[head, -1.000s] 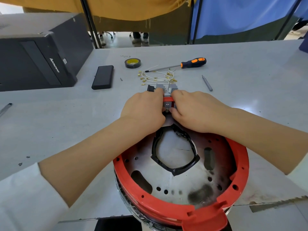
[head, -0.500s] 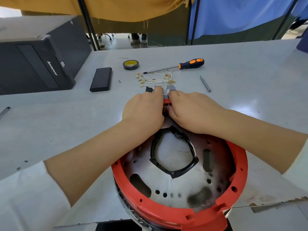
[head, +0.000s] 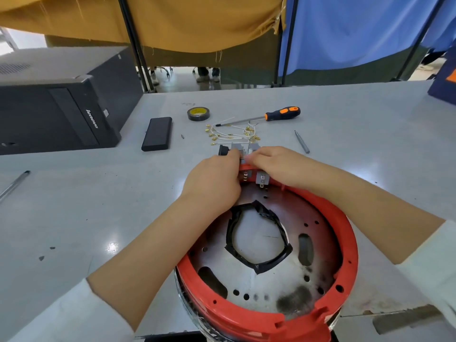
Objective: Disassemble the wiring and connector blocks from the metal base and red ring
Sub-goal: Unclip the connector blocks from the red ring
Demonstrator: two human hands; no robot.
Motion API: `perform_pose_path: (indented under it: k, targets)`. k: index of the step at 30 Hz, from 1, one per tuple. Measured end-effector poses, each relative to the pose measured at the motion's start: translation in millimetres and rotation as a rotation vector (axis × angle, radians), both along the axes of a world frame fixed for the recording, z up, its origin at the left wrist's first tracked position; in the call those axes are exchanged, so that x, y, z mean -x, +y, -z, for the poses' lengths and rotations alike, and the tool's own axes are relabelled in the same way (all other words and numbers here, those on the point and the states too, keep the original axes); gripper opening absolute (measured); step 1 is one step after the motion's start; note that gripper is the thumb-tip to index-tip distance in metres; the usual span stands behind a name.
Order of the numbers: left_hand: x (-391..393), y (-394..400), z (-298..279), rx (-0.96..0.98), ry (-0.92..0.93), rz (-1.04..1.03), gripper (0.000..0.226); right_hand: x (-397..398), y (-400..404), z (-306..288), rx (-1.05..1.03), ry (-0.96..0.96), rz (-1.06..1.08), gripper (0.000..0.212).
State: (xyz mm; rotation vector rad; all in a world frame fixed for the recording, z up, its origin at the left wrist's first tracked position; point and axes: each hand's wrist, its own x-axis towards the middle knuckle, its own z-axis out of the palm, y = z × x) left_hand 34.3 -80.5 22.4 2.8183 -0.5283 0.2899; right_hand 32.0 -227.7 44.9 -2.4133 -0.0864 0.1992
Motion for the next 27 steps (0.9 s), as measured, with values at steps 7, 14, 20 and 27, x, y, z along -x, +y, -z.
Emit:
perform_pose_path:
  k: [7,14,20,27]
  targets:
    - [-1,1,3,0.034,-0.008,0.027,0.029,-14,-8,-8,-0.265,0.198,0.040,0.031]
    - [-2,2,5,0.055,-0.010,0.002,0.062,-39,-14,-1,-0.668,0.233,0.195,0.027]
    - [-2,1,4,0.066,-0.016,0.018,0.045,-75,-55,7,0.397,-0.085,-0.016,0.047]
    - [-3,3,5,0.072,-0.006,0.024,0.047,-107,-52,26,0.430,-0.017,-0.166,0.064]
